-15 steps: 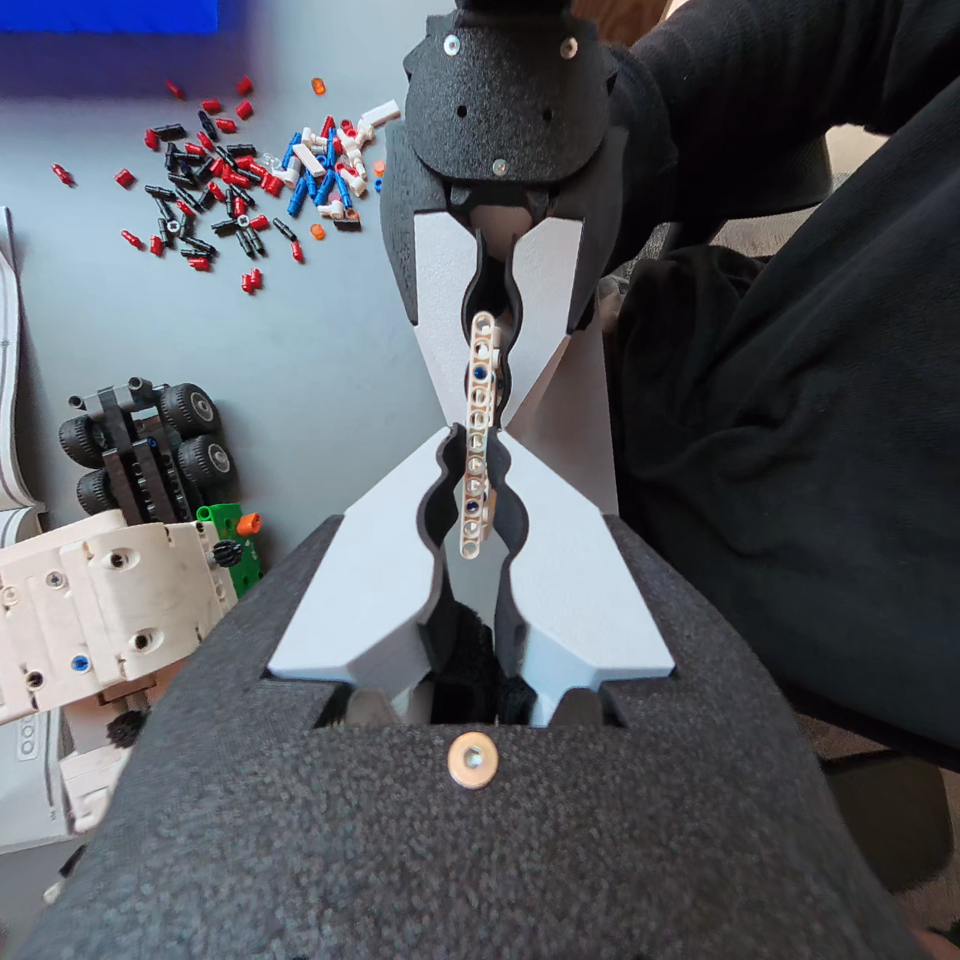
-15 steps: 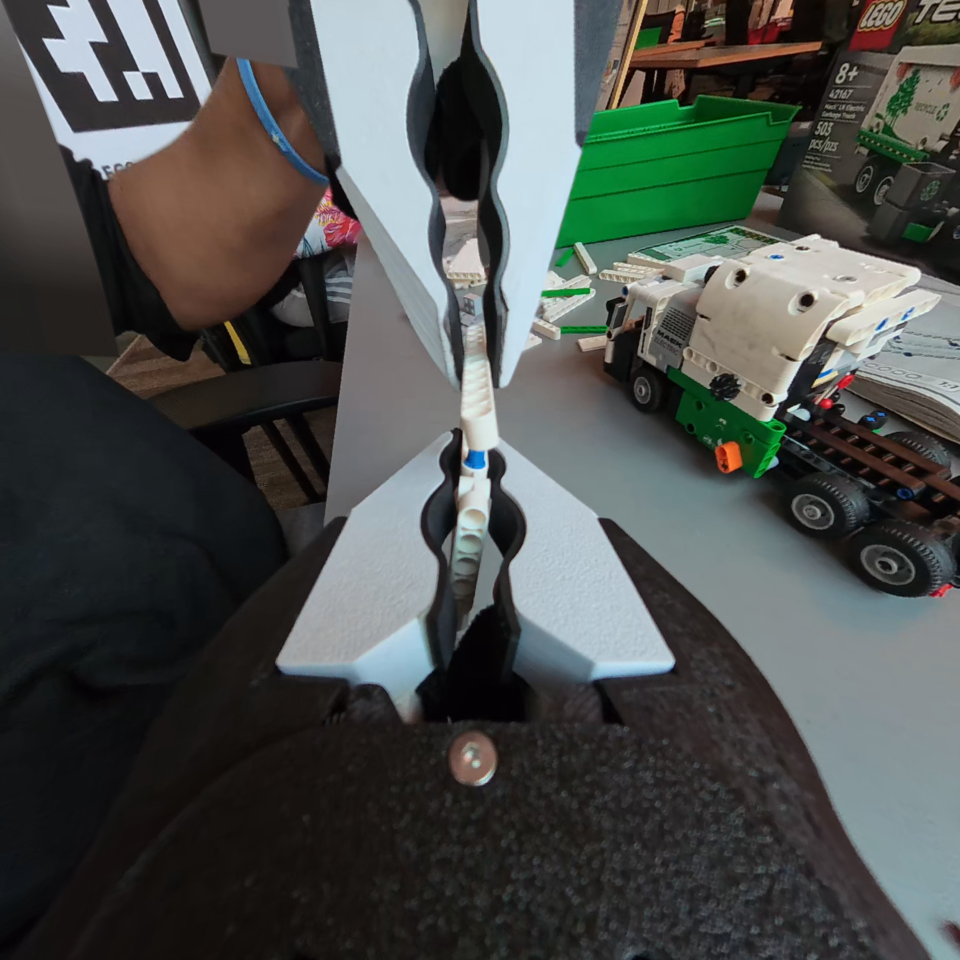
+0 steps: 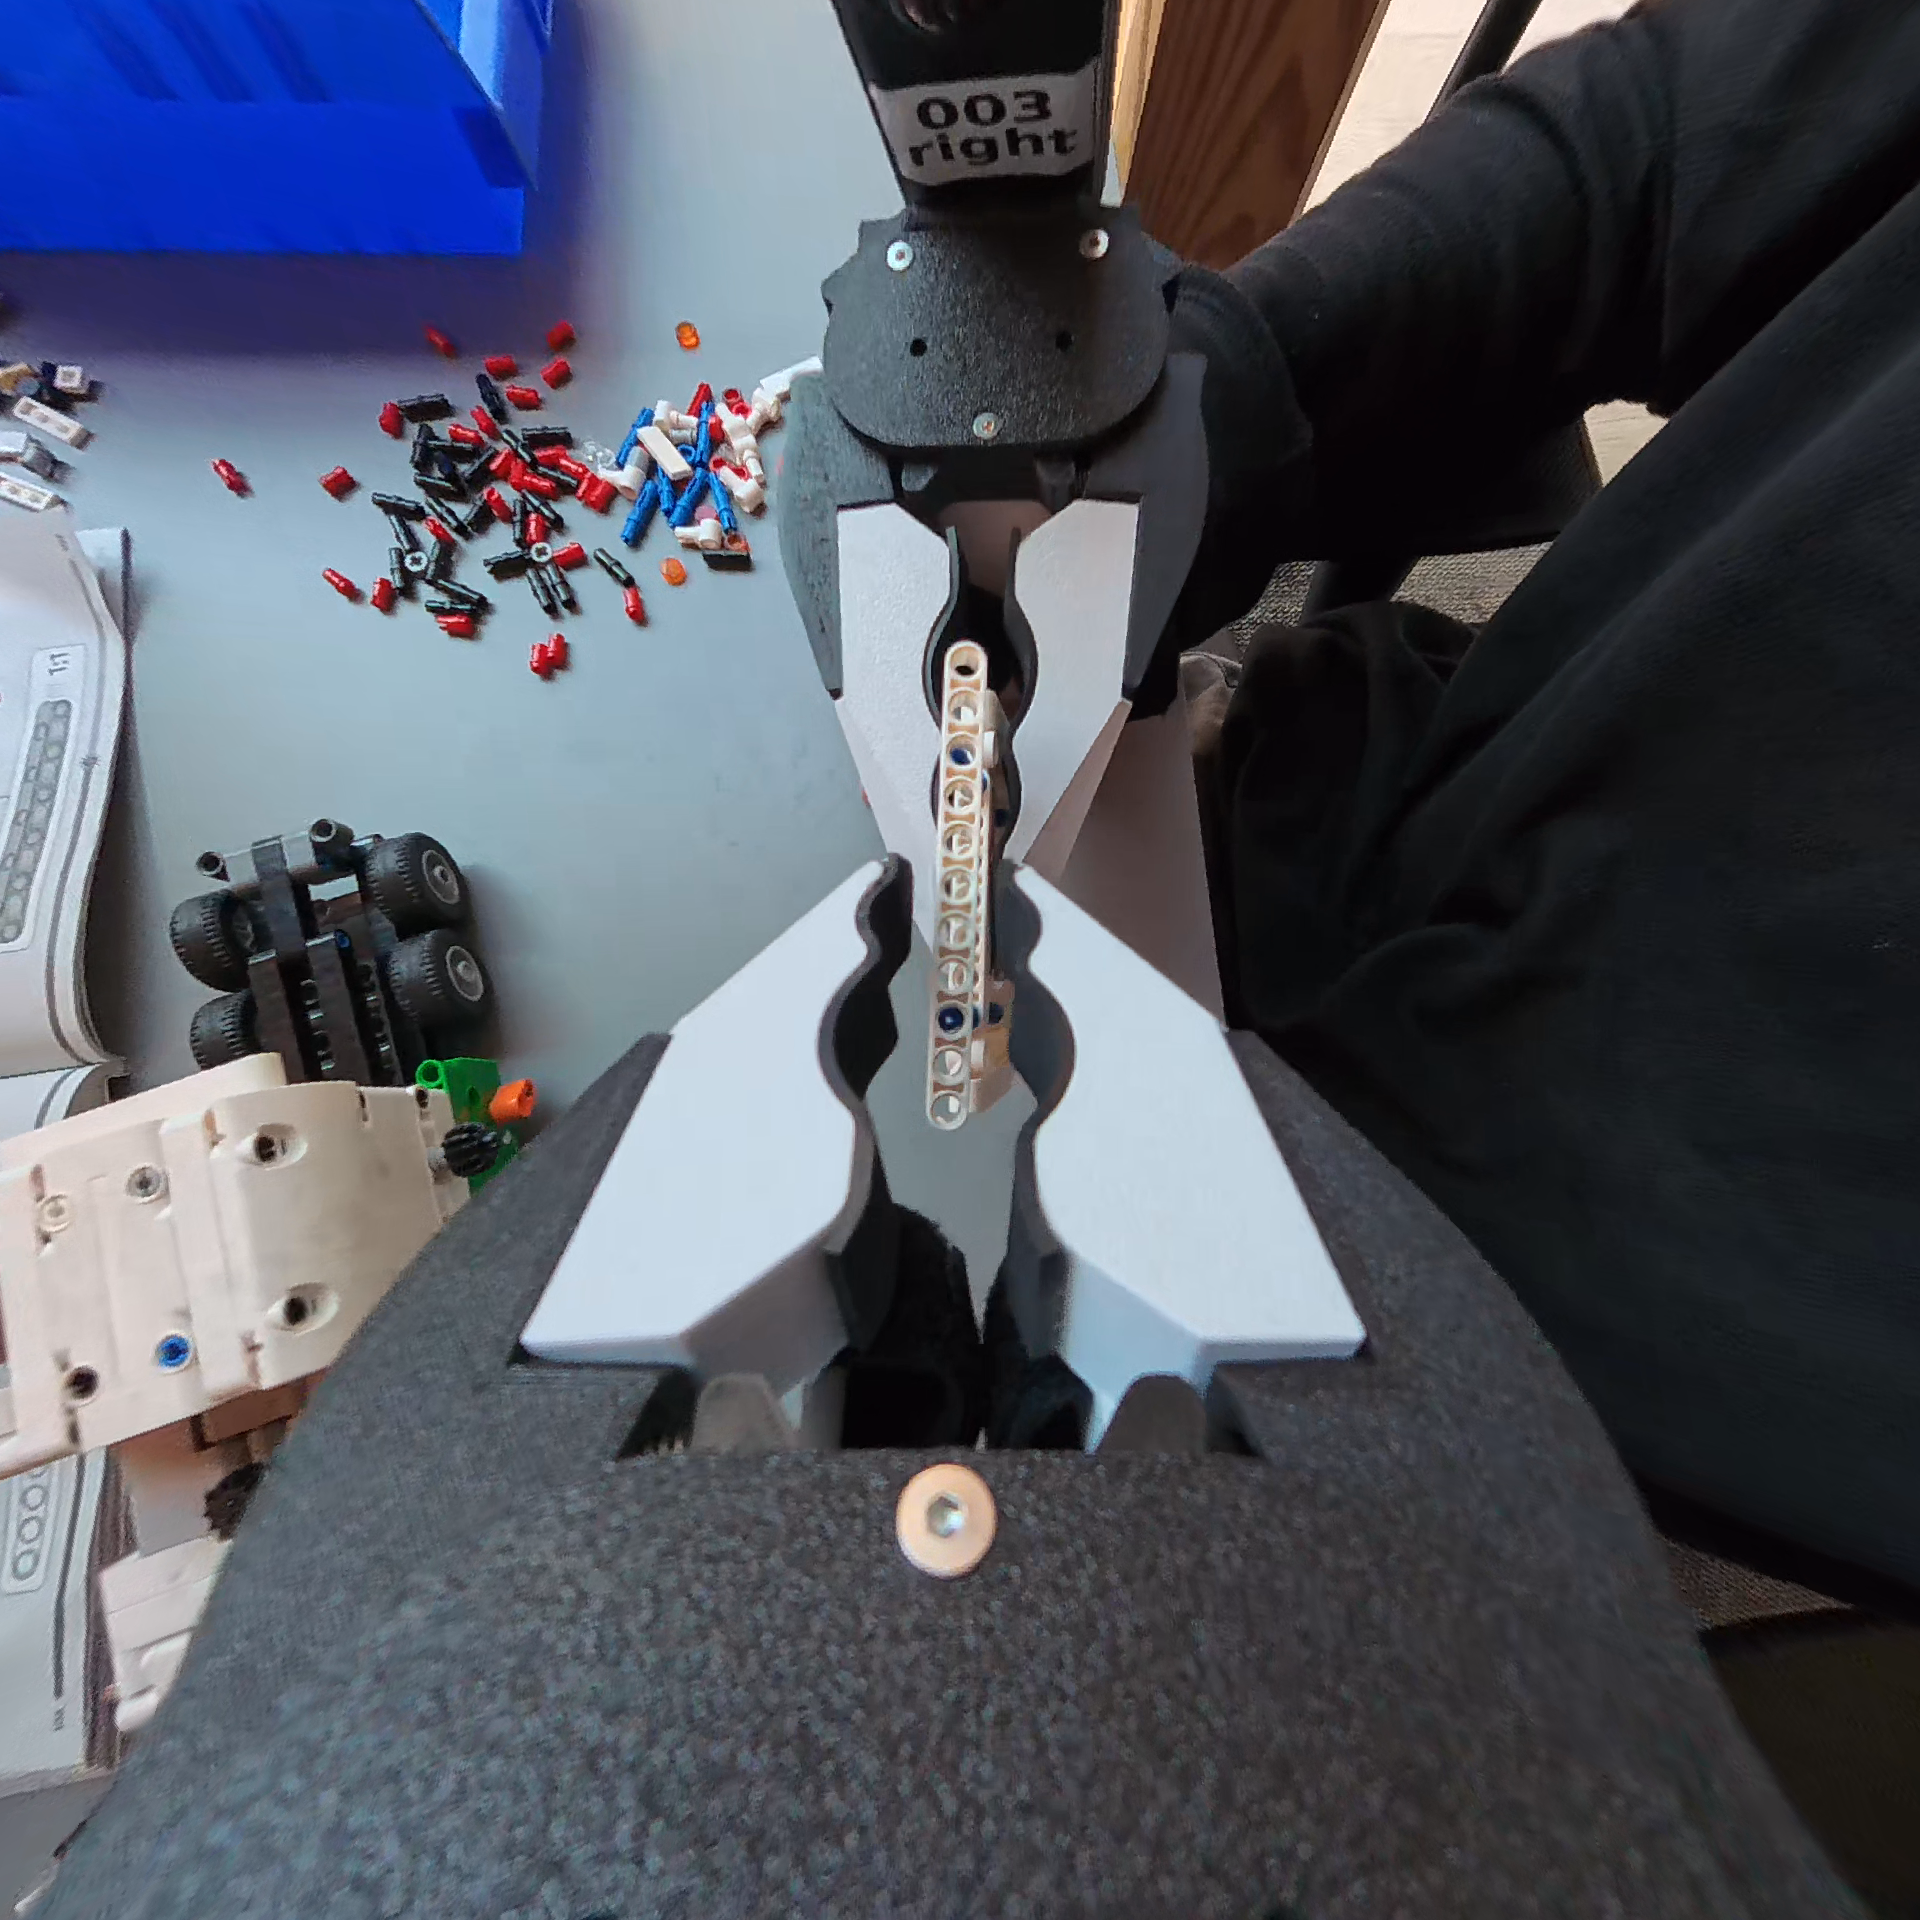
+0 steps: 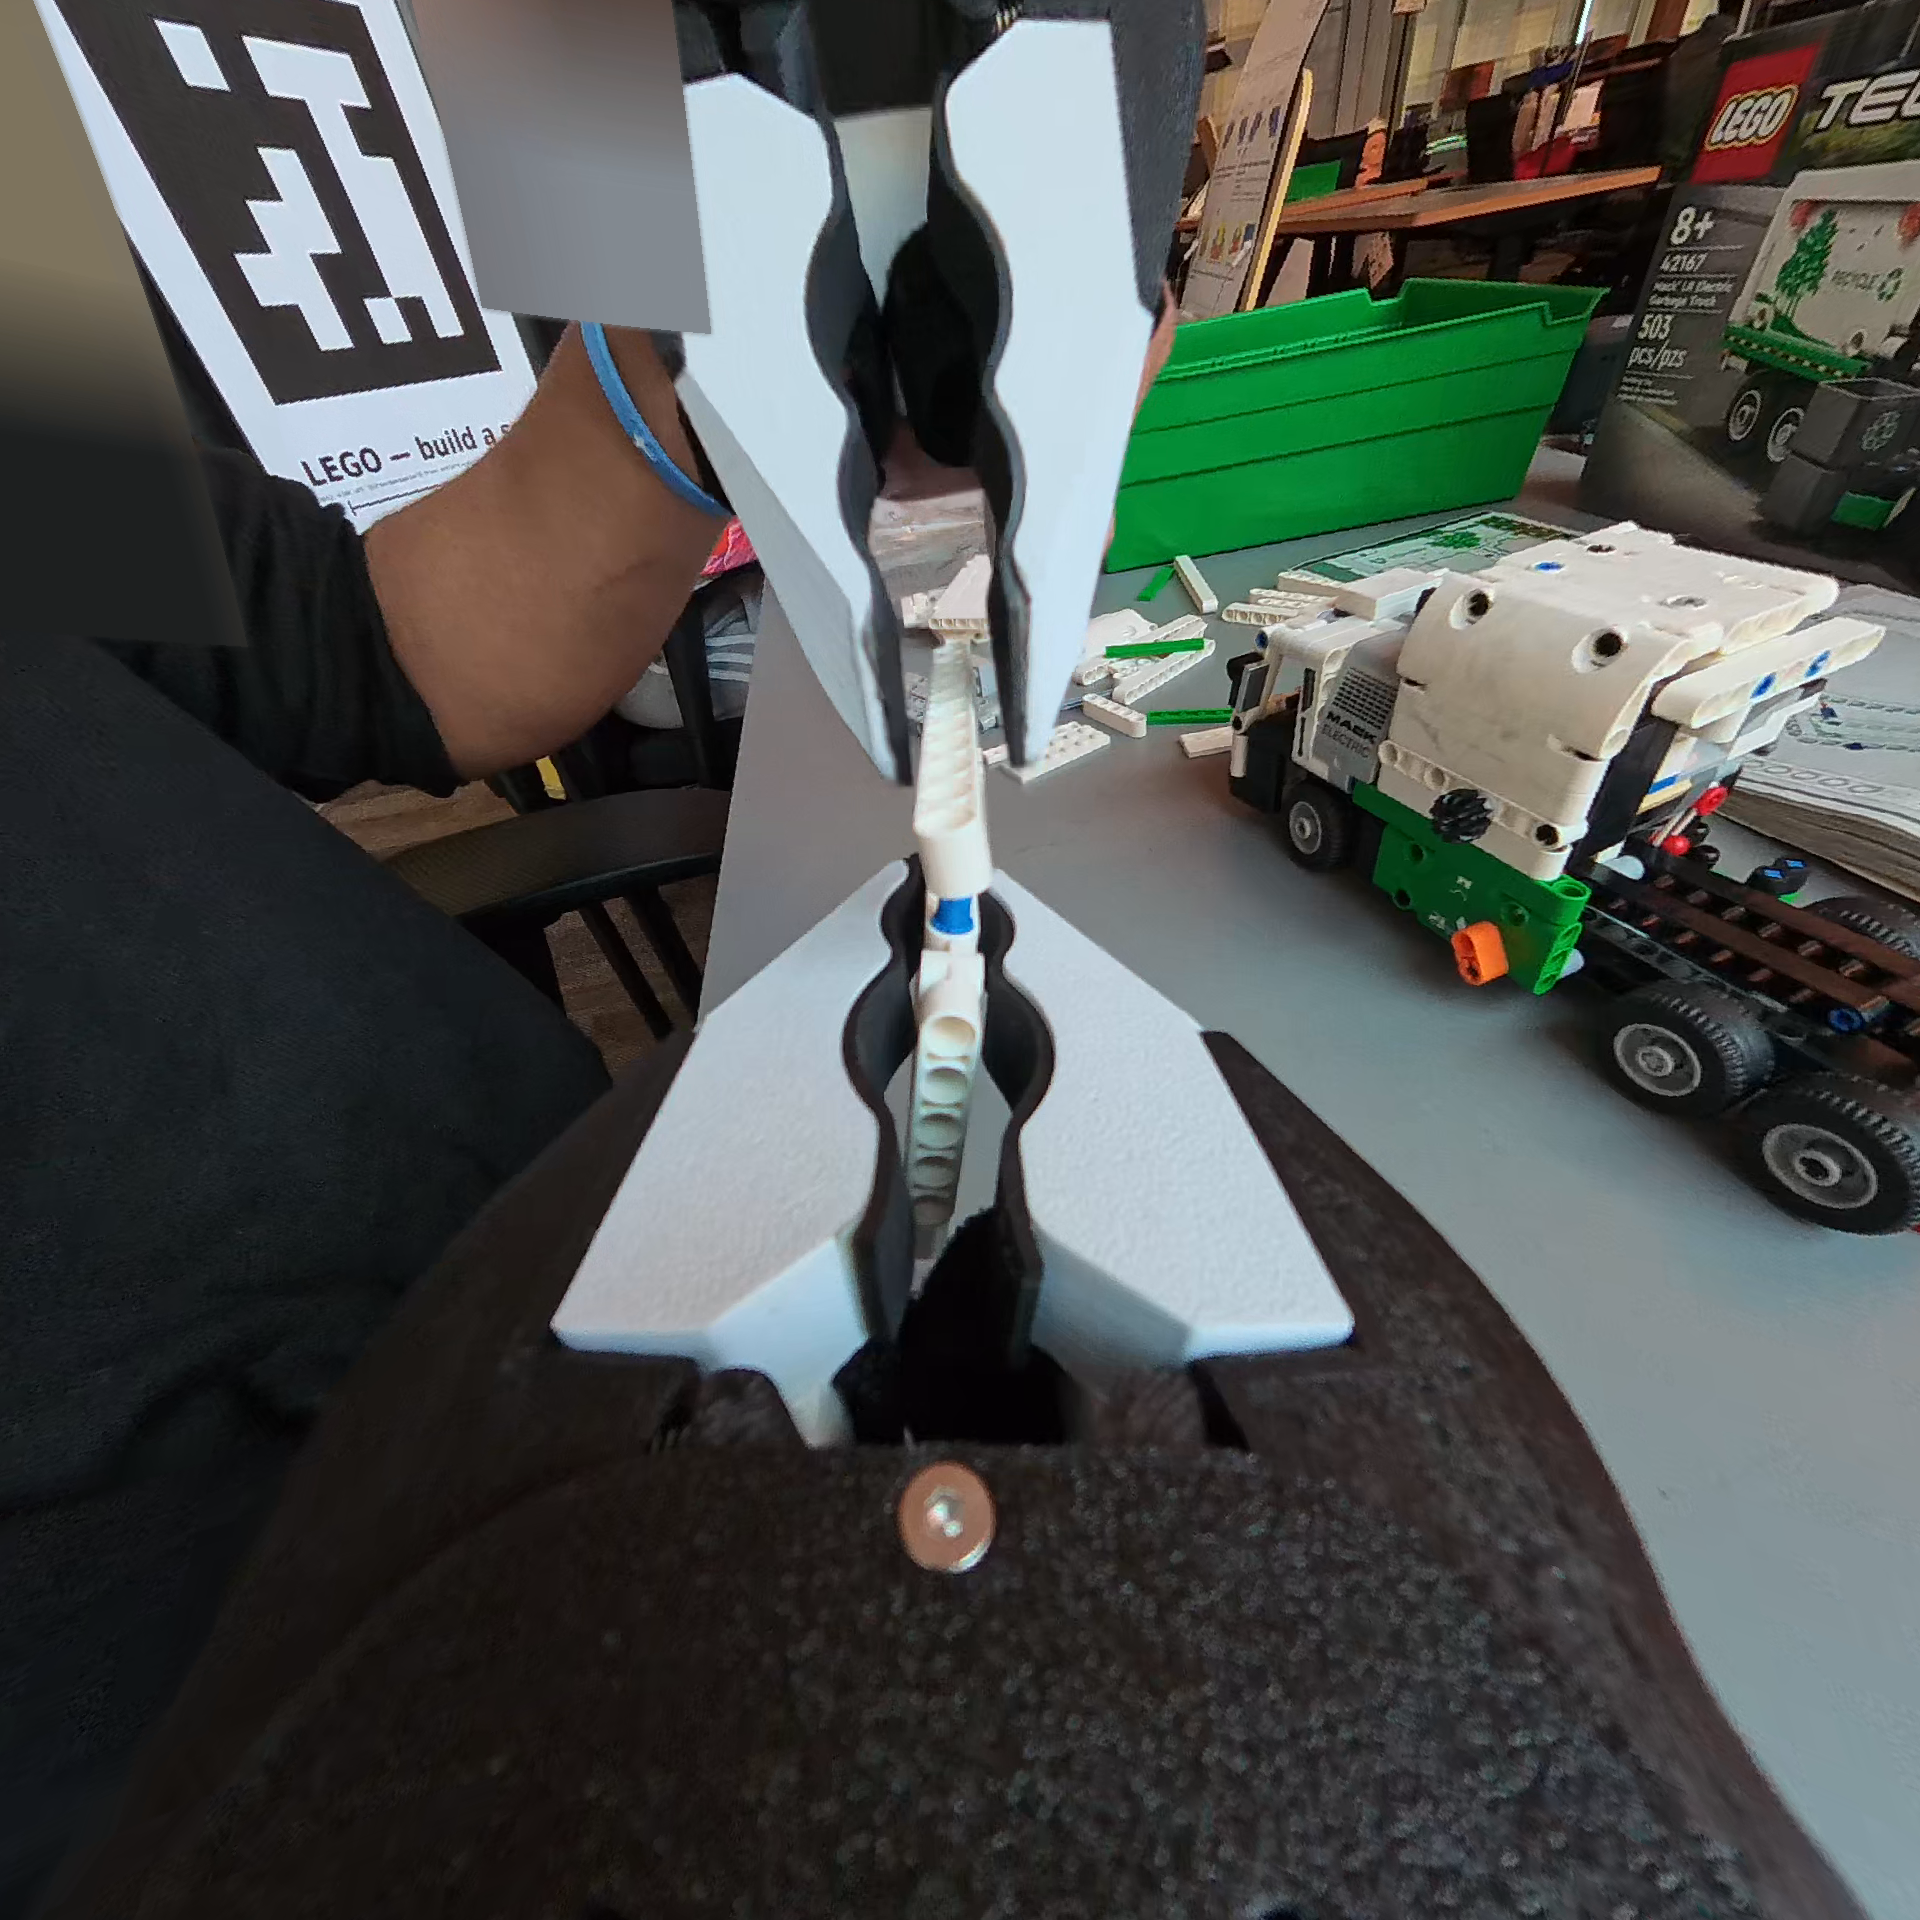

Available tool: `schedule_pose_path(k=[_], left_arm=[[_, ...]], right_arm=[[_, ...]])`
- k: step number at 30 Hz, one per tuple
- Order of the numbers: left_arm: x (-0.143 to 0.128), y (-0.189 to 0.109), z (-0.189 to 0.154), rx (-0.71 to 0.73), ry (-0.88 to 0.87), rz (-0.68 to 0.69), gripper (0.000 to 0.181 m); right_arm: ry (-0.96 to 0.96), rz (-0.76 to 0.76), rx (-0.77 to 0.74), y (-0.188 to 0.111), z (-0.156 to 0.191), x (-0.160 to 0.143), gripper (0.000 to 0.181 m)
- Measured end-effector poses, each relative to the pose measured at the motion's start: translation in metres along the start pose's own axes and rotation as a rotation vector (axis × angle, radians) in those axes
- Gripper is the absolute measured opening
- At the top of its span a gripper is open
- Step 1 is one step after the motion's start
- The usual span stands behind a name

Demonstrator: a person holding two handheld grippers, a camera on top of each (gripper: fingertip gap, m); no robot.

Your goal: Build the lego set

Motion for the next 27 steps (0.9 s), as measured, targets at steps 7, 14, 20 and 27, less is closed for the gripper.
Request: schedule_pose_path(k=[7,14,20,27], left_arm=[[0.004,-0.031,0.001,0.035,-0.028,-0.142,0.036],[-0.030,-0.015,0.000,-0.051,-0.210,-0.452,0.041],[-0.032,0.001,0.000,-0.094,-0.255,-0.589,0.019],[-0.031,0.004,-0.003,-0.117,-0.224,-0.627,0.006]], right_arm=[[0.018,-0.030,0.000,-0.004,-0.002,0.004,0.005],[0.076,-0.087,0.021,-0.008,-0.004,0.012,0.005],[0.100,-0.111,0.041,-0.006,-0.002,0.016,0.005],[0.107,-0.103,0.062,-0.006,-0.002,0.017,0.006]])
Point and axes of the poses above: each gripper's, where its closed fingertips meet, y out along the fingers, x out of its top, z = x × y across the jaws, the point moved 2 cm from there along -y, back along the fingers, and after that the axes turned 4 degrees about z, right-handed, at the moved point
